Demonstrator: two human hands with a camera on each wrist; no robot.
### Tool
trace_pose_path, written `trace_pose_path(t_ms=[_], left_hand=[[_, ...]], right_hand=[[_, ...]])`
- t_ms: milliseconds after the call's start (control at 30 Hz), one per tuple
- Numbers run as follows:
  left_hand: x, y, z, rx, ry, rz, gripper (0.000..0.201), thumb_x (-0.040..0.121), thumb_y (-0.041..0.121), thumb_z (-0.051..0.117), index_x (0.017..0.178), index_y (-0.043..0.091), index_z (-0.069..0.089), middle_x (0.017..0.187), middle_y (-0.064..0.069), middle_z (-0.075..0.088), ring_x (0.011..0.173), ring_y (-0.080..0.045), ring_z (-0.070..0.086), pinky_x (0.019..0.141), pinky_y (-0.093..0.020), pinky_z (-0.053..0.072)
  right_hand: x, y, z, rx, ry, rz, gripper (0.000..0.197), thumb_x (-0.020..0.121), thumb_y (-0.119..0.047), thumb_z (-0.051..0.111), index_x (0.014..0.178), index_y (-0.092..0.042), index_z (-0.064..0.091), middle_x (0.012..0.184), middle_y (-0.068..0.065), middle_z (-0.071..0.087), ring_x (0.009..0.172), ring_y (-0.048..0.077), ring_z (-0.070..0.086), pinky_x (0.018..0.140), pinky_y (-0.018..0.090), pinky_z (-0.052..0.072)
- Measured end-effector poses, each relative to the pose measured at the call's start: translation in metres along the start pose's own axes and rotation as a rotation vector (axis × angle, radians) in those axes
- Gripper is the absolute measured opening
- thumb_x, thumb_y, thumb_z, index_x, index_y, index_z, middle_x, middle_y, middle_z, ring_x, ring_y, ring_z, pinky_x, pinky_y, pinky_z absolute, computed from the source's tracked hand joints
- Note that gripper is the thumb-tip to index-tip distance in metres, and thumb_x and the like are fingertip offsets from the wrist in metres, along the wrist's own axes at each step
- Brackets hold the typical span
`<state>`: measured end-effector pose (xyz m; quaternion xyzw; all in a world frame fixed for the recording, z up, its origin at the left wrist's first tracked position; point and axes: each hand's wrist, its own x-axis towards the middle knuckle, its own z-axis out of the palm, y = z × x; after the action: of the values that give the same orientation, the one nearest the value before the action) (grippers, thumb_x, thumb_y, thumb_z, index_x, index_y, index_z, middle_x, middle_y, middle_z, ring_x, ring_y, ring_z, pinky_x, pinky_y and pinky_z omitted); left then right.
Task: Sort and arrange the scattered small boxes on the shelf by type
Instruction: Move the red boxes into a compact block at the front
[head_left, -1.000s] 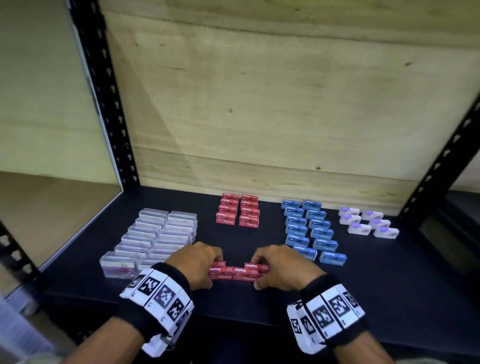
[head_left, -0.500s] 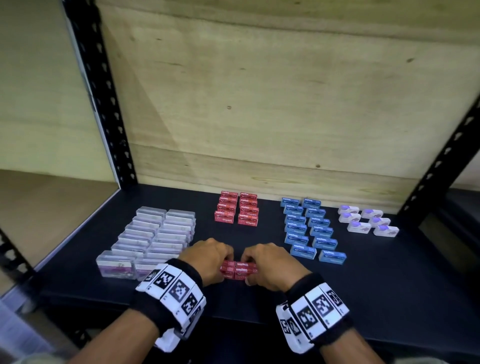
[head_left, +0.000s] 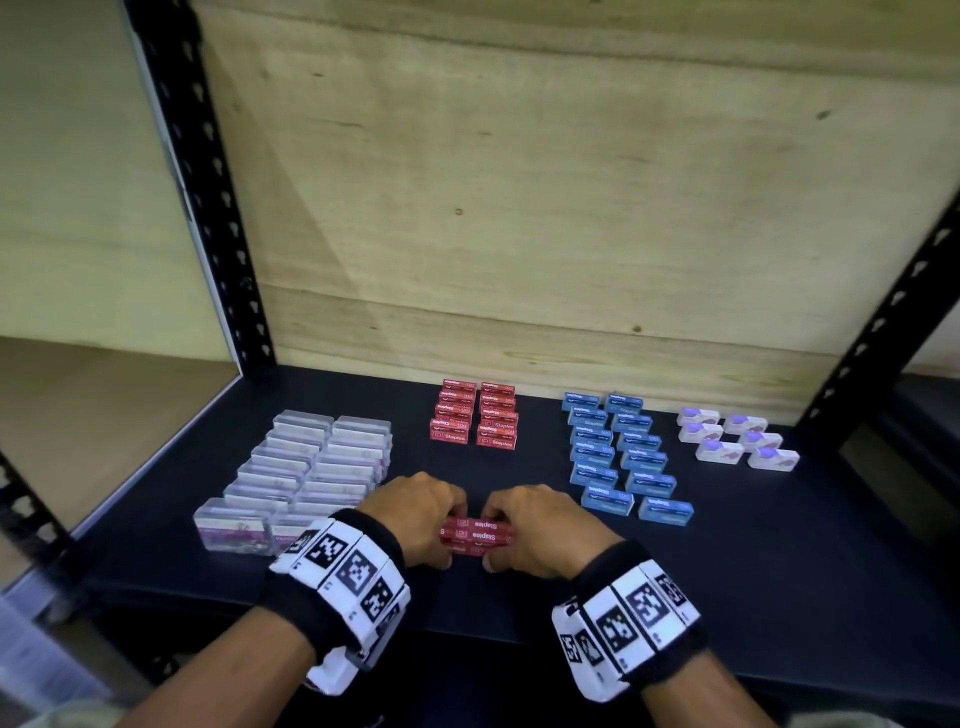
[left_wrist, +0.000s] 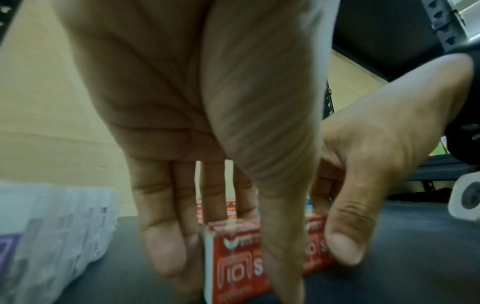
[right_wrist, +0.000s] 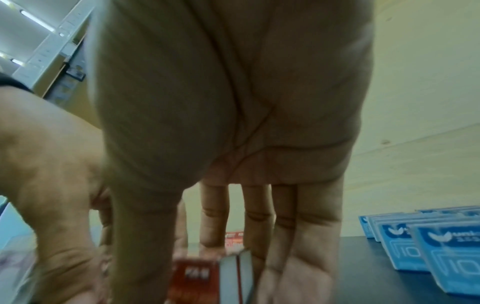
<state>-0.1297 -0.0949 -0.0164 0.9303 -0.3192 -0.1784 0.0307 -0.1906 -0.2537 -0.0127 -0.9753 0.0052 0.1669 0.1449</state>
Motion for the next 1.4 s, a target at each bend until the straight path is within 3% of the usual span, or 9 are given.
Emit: trace_pose_path(t_ms=[200, 367, 533, 700, 800, 900, 1033, 1233, 1400], left_hand=[[0.013, -0.017, -0.044, -0.068, -0.002, -0.033, 0.054, 0.073, 0.039, 0.081, 0.120, 0.034, 0.056, 0.115, 0.011, 0.059, 0.101, -0.010, 0.058, 0.093, -0.034, 0.050], [0.052, -0.023, -0.076, 0.014, 0.080, -0.064, 0.038, 0.080, 0.039, 0.075, 0.115, 0.029, 0.060, 0.113, 0.007, 0.061, 0.102, -0.016, 0.060, 0.092, -0.037, 0.051], [0.092, -0.021, -0.086, 0.153, 0.073, -0.082, 0.032, 0.077, 0.026, 0.077, 0.106, 0.021, 0.065, 0.108, -0.002, 0.064, 0.092, -0.022, 0.063, 0.077, -0.030, 0.053], [0.118, -0.019, -0.084, 0.277, -0.046, -0.114, 0.031, 0.086, 0.015, 0.068, 0.117, 0.011, 0.066, 0.119, -0.009, 0.064, 0.100, -0.024, 0.064, 0.073, -0.027, 0.048], [0.126, -0.021, -0.084, 0.296, -0.052, -0.129, 0.029, 0.087, 0.011, 0.064, 0.116, 0.007, 0.067, 0.118, -0.011, 0.065, 0.086, -0.021, 0.057, 0.070, -0.027, 0.044], [0.128, -0.018, -0.082, 0.334, -0.073, -0.165, 0.023, 0.080, 0.013, 0.073, 0.103, 0.009, 0.069, 0.099, -0.007, 0.066, 0.076, -0.021, 0.056, 0.067, -0.026, 0.046], [0.121, -0.015, -0.082, 0.343, -0.015, -0.160, 0.012, 0.080, 0.012, 0.071, 0.077, 0.012, 0.059, 0.064, -0.001, 0.049, 0.061, -0.020, 0.054, 0.060, -0.025, 0.043], [0.094, -0.003, -0.083, 0.329, 0.019, -0.159, 0.007, 0.089, 0.007, 0.059, 0.087, 0.012, 0.064, 0.085, -0.003, 0.061, 0.070, -0.018, 0.053, 0.060, -0.027, 0.042], [0.055, -0.002, -0.068, 0.321, 0.081, -0.090, 0.018, 0.089, 0.011, 0.060, 0.105, 0.016, 0.068, 0.107, -0.002, 0.066, 0.098, -0.023, 0.064, 0.081, -0.035, 0.052]], right_hand=[[0.009, 0.016, -0.045, 0.041, 0.005, 0.047, 0.051, 0.085, -0.051, 0.070, 0.129, -0.030, 0.057, 0.122, -0.007, 0.061, 0.110, 0.015, 0.058, 0.094, 0.031, 0.047], [0.051, 0.023, -0.079, 0.005, 0.091, 0.064, 0.031, 0.086, -0.033, 0.075, 0.113, -0.023, 0.065, 0.109, -0.004, 0.063, 0.097, 0.015, 0.058, 0.080, 0.027, 0.043], [0.099, 0.023, -0.083, -0.140, 0.083, 0.115, 0.024, 0.082, -0.020, 0.076, 0.105, -0.015, 0.071, 0.104, 0.003, 0.070, 0.093, 0.023, 0.065, 0.082, 0.034, 0.054], [0.121, 0.028, -0.074, -0.214, 0.072, 0.106, 0.016, 0.082, -0.018, 0.072, 0.096, -0.015, 0.065, 0.096, 0.004, 0.068, 0.089, 0.026, 0.065, 0.081, 0.036, 0.054], [0.127, 0.031, -0.071, -0.227, 0.079, 0.097, 0.012, 0.083, -0.017, 0.070, 0.093, -0.017, 0.063, 0.099, 0.005, 0.069, 0.092, 0.027, 0.066, 0.082, 0.037, 0.054], [0.129, 0.033, -0.070, -0.226, 0.072, 0.103, 0.011, 0.085, -0.016, 0.068, 0.095, -0.015, 0.064, 0.099, 0.005, 0.068, 0.093, 0.027, 0.066, 0.081, 0.036, 0.053], [0.124, 0.031, -0.070, -0.237, 0.090, 0.112, 0.014, 0.084, -0.016, 0.068, 0.089, -0.018, 0.056, 0.094, 0.005, 0.064, 0.095, 0.027, 0.065, 0.086, 0.039, 0.054], [0.096, 0.024, -0.066, -0.222, 0.087, 0.112, 0.017, 0.084, -0.014, 0.068, 0.100, -0.012, 0.066, 0.099, 0.004, 0.067, 0.094, 0.026, 0.065, 0.086, 0.039, 0.055], [0.061, 0.018, -0.045, -0.172, 0.084, 0.101, 0.011, 0.085, -0.020, 0.068, 0.094, -0.021, 0.072, 0.101, 0.002, 0.071, 0.093, 0.024, 0.067, 0.085, 0.039, 0.056]])
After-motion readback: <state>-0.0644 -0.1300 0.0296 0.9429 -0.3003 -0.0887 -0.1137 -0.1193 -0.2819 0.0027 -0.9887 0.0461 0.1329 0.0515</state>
